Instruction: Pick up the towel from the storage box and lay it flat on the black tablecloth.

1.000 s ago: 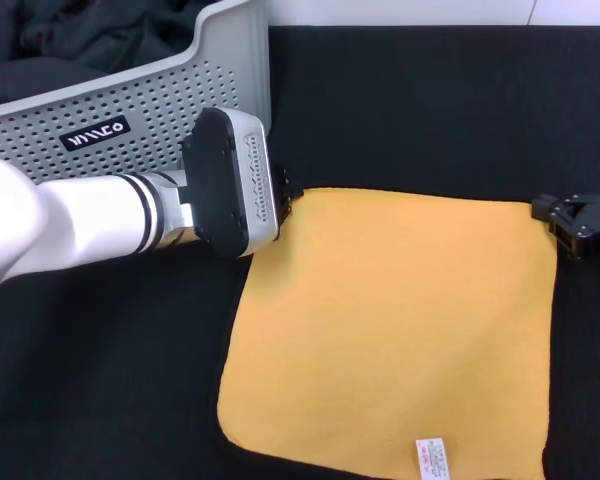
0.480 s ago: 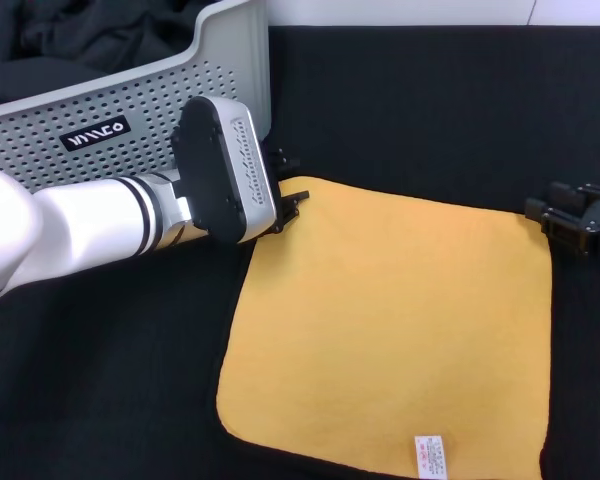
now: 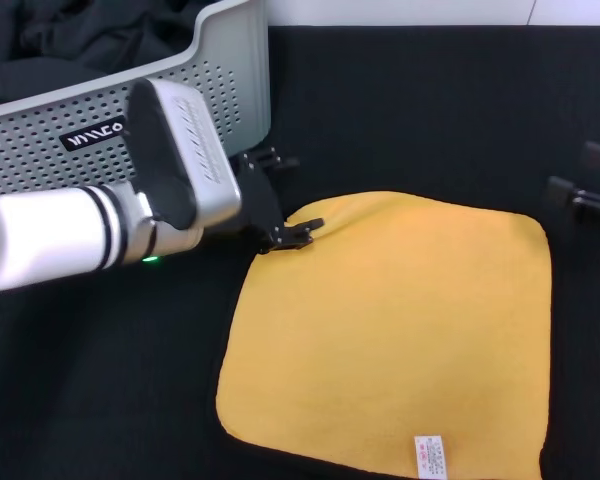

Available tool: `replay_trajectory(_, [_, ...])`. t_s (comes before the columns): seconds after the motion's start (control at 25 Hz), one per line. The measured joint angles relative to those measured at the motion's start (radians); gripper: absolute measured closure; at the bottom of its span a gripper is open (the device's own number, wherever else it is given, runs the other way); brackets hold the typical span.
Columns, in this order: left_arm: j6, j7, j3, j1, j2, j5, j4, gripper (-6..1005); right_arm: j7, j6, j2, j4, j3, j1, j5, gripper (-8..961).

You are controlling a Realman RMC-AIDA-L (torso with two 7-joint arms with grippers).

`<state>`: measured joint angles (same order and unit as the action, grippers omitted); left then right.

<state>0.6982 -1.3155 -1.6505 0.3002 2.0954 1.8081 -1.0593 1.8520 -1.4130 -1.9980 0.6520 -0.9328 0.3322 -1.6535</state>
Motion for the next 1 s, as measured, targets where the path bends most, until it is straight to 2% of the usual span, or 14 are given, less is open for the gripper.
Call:
replay_trajectory(0.2, [0.165, 0.044, 0.112, -0.042, -0.001, -0.12, -0.035, 270, 0.084, -0.141, -0.001, -0.021, 0.047, -0.006, -0.001, 171])
replay_trajectory(0.32, [0.264, 0.114, 0.172, -0.07, -0.001, -0.209, -0.036, 183, 0.117, -0.168, -0.004, -0.036, 0.045, -0.005, -0.001, 134])
replay_trajectory(0.44, [0.358, 0.22, 0.218, -0.109, -0.001, -0.33, -0.028, 184, 0.148, -0.179, -0.005, -0.066, 0.046, -0.005, -0.018, 109])
replay_trajectory(0.56, [0.474, 0.232, 0.259, -0.127, -0.003, -0.376, -0.018, 186, 0.155, -0.185, -0.005, -0.081, 0.039, -0.001, -0.023, 109])
replay_trajectory(0.8, [0.793, 0.11, 0.386, -0.079, -0.011, -0.369, 0.086, 189, 0.15, -0.309, -0.005, -0.056, -0.022, 0.007, -0.016, 108])
replay_trajectory(1.0, [0.956, 0.041, 0.429, -0.001, -0.041, -0.365, 0.238, 191, 0.102, -0.375, -0.003, 0.09, -0.187, -0.007, -0.039, 108])
